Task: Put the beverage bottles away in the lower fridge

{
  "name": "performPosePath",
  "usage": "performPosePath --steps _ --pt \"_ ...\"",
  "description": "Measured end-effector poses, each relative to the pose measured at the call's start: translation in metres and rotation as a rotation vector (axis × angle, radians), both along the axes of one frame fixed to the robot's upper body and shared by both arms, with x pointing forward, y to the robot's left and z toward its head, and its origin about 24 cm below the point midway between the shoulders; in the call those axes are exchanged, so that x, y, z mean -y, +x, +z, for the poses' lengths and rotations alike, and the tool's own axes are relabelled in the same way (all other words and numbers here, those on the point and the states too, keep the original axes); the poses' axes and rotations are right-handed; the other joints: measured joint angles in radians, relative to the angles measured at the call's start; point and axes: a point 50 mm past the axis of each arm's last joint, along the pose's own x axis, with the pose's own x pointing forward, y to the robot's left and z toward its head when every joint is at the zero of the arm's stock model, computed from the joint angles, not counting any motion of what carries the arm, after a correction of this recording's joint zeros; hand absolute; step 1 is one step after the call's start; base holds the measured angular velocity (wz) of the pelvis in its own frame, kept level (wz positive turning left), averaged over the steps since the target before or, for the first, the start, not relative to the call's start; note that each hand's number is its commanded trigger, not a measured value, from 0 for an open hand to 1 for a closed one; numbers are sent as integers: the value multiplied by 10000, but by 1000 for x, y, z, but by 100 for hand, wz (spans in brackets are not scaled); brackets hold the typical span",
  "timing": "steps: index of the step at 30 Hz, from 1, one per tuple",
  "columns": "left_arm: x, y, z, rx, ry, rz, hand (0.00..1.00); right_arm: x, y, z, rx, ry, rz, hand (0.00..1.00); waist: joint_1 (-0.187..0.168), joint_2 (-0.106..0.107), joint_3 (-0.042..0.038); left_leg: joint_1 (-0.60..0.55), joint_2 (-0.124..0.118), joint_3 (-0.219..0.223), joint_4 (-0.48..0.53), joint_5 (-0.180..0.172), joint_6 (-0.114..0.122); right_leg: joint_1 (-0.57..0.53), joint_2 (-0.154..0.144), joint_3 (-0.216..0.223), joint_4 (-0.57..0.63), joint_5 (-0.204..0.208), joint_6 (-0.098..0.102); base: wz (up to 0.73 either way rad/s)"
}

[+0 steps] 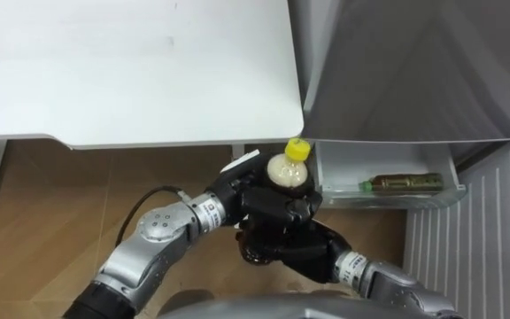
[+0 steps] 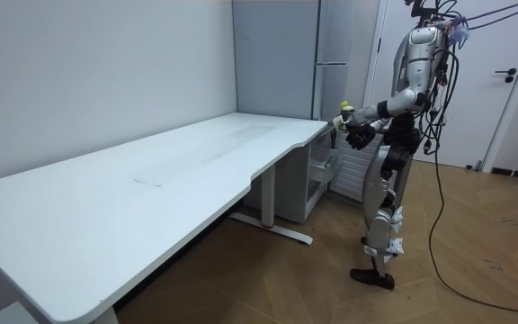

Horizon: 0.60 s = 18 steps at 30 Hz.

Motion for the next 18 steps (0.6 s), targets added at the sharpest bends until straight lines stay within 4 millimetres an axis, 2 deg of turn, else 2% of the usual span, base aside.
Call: performPosePath --steps 1,2,3,18 --pt "0 0 0 -28 -64 29 68 0 0 0 25 -1 -9 100 -2 -1 0 1 0 0 -3 0 0 -3 0 -3 -1 0 0 0" --pt "0 0 0 -43 -105 46 15 0 1 0 59 -6 -15 100 -2 0 0 1 0 0 -3 0 0 -3 0 -6 -2 0 0 0" --pt "0 0 0 -47 -122 52 0 0 1 0 84 -15 -17 100 -2 0 0 2 0 0 -3 0 0 -3 0 -7 -2 0 0 0" --pt "-3 4 2 41 -234 380 0 -11 1 1 57 483 -19 100 43 -76 13 -2 1 5 3 0 -1 -9 -3 -65 -3 0 0 0"
